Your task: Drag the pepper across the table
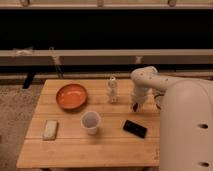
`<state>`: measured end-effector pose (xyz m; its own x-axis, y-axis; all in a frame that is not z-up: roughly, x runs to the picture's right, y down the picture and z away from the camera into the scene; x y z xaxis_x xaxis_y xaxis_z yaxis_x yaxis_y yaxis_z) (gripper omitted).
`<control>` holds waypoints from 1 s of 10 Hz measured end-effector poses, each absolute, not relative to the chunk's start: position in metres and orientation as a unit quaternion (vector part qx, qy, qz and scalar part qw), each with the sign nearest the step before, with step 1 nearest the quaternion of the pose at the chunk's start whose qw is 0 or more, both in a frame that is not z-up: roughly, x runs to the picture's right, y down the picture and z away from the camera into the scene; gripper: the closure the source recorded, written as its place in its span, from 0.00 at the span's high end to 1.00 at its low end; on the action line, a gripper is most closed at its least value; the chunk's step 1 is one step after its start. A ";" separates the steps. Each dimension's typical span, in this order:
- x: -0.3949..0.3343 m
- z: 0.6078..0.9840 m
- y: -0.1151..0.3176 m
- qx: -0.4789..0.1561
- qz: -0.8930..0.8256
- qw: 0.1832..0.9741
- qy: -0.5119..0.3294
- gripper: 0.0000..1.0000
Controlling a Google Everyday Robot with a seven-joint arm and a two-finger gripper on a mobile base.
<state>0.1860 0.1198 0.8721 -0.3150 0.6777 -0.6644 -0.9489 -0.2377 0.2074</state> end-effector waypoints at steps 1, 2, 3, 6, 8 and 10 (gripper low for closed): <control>0.180 0.867 0.120 -0.228 0.751 0.543 0.298 0.00; 0.174 0.863 0.123 -0.232 0.747 0.547 0.298 0.00; 0.169 0.861 0.127 -0.239 0.744 0.547 0.298 0.00; 0.158 0.866 0.142 -0.267 0.734 0.545 0.305 0.00; 0.151 0.873 0.148 -0.283 0.727 0.544 0.307 0.00; 0.139 0.879 0.152 -0.301 0.717 0.547 0.309 0.00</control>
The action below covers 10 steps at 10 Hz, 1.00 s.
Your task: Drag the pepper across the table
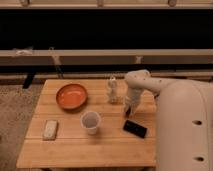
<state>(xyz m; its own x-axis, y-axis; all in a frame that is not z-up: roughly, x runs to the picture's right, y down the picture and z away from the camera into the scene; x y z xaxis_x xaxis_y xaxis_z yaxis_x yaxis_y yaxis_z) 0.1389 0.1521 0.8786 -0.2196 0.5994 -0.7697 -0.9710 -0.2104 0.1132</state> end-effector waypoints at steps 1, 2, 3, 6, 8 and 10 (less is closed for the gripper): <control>0.134 0.880 0.154 -0.308 0.713 0.549 0.310 0.00; 0.127 0.880 0.156 -0.315 0.708 0.552 0.310 0.00; 0.114 0.878 0.159 -0.325 0.700 0.556 0.308 0.00; 0.085 0.859 0.168 -0.342 0.688 0.566 0.299 0.00; 0.069 0.846 0.177 -0.350 0.682 0.569 0.298 0.00; 0.057 0.836 0.194 -0.361 0.678 0.563 0.304 0.00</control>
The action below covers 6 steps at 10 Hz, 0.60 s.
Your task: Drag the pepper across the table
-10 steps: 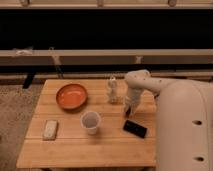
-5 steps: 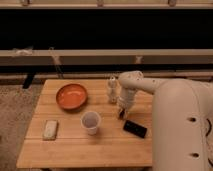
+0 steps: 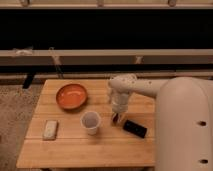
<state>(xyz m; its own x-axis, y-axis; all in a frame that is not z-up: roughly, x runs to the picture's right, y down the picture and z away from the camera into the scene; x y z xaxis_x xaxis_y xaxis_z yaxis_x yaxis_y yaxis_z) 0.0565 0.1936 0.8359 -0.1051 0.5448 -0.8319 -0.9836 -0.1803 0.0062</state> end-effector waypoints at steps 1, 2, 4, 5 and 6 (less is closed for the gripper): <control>0.052 0.831 0.202 -0.365 0.677 0.560 0.309 0.00; 0.047 0.825 0.209 -0.369 0.675 0.557 0.312 0.00; 0.042 0.813 0.221 -0.371 0.671 0.556 0.322 0.12; 0.039 0.803 0.225 -0.367 0.668 0.559 0.325 0.24; 0.039 0.796 0.227 -0.364 0.665 0.565 0.325 0.35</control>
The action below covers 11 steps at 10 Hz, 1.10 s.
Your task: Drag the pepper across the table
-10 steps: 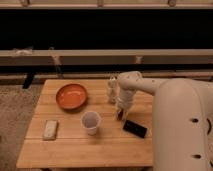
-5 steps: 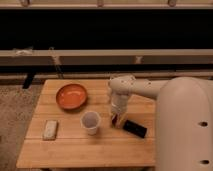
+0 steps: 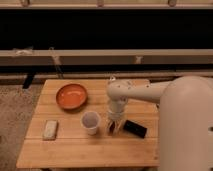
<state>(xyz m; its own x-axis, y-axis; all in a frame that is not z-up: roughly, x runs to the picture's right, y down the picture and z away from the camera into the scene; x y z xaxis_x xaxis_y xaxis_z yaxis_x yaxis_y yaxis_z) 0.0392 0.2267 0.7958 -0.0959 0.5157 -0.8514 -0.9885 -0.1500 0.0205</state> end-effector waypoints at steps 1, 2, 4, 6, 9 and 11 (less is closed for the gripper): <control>0.040 0.790 0.228 -0.362 0.662 0.570 0.325 0.44; 0.041 0.787 0.229 -0.362 0.660 0.573 0.325 0.52; 0.045 0.777 0.233 -0.364 0.653 0.580 0.323 0.74; 0.053 0.772 0.234 -0.363 0.651 0.584 0.320 0.80; 0.064 0.772 0.221 -0.347 0.655 0.596 0.307 0.80; 0.073 0.776 0.207 -0.332 0.658 0.605 0.300 0.80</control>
<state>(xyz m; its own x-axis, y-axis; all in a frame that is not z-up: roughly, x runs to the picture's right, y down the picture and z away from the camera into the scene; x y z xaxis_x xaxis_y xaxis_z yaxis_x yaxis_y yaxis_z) 0.0734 0.2068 0.7765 -0.0468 0.5983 -0.7999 -0.9961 -0.0876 -0.0072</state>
